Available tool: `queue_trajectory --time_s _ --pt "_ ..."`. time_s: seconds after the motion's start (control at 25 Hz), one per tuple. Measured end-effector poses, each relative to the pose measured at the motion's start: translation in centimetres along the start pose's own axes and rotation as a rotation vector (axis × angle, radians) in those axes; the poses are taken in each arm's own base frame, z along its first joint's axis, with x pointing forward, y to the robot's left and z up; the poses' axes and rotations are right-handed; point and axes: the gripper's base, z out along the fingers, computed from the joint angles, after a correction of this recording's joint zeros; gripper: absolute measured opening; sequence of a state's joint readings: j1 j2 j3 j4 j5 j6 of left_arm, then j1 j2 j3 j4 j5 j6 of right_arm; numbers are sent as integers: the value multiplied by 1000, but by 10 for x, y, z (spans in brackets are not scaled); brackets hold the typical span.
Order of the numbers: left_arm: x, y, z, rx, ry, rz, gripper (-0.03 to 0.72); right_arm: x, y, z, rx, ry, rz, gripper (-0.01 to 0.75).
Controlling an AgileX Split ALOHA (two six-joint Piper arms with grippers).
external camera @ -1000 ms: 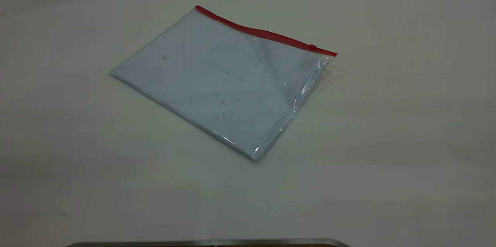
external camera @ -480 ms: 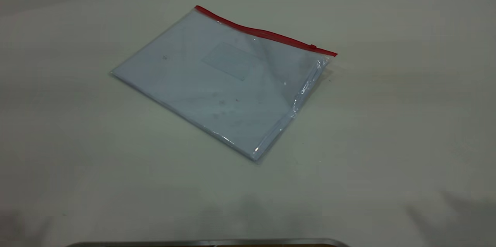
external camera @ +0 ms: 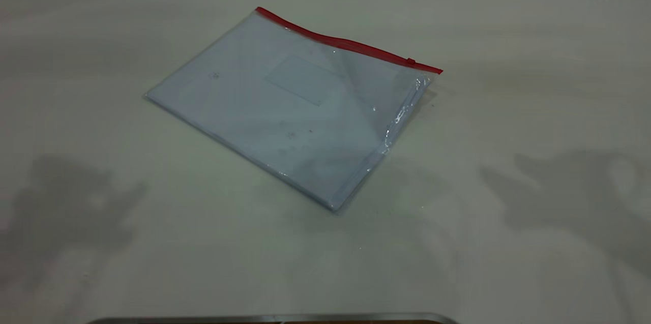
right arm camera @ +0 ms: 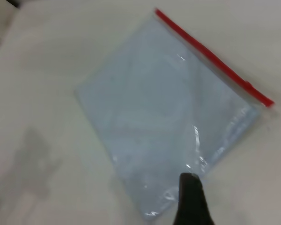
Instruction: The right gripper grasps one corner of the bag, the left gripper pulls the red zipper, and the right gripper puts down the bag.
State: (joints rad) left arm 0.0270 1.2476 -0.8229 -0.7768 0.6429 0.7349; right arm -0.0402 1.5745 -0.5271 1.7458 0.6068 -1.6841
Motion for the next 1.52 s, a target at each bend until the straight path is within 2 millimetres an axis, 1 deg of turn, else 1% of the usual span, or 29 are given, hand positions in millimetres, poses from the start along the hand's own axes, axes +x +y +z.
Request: queue_trajectory --time_s 0.04,0.16,0.36,0.44,0.56,0.68,0.84,0.92,1.08,1.24,1.32,1.36,1.44,1.48,1.52 --pt "-4 4 7 8 10 -2 517 2 -8 12 4 31 21 563" --pt "-16 16 27 23 34 -5 517 -2 -30 45 2 87 60 563" --pt "-28 34 57 39 71 -48 517 -7 -60 100 -77 132 108 554" --pt "-31 39 66 41 83 -58 517 -6 -72 122 -97 142 123 550" --pt "-31 44 74 43 98 -61 517 -3 -88 148 -118 154 137 549" --pt "-32 45 76 37 94 -58 517 1 -95 172 -140 167 132 547" --pt "-32 45 76 34 92 -55 517 7 -94 202 -161 190 101 547" --pt "-32 45 76 34 91 -55 517 11 -93 212 -161 202 88 547" --pt "-32 45 76 34 91 -55 517 13 -90 226 -174 211 72 547" --pt "-32 45 76 34 91 -54 517 9 -75 239 -202 206 24 547" --pt "-32 45 76 34 91 -51 517 9 -67 246 -208 212 0 535" --pt "-32 45 76 34 91 -50 517 10 -63 249 -205 218 -12 512" --pt "-32 45 76 33 90 -50 517 12 -57 252 -205 228 -26 423" --pt "-32 45 76 33 90 -50 517 13 -54 253 -210 231 -30 342" --pt "-32 45 76 33 90 -50 517 13 -52 253 -217 232 -32 241"
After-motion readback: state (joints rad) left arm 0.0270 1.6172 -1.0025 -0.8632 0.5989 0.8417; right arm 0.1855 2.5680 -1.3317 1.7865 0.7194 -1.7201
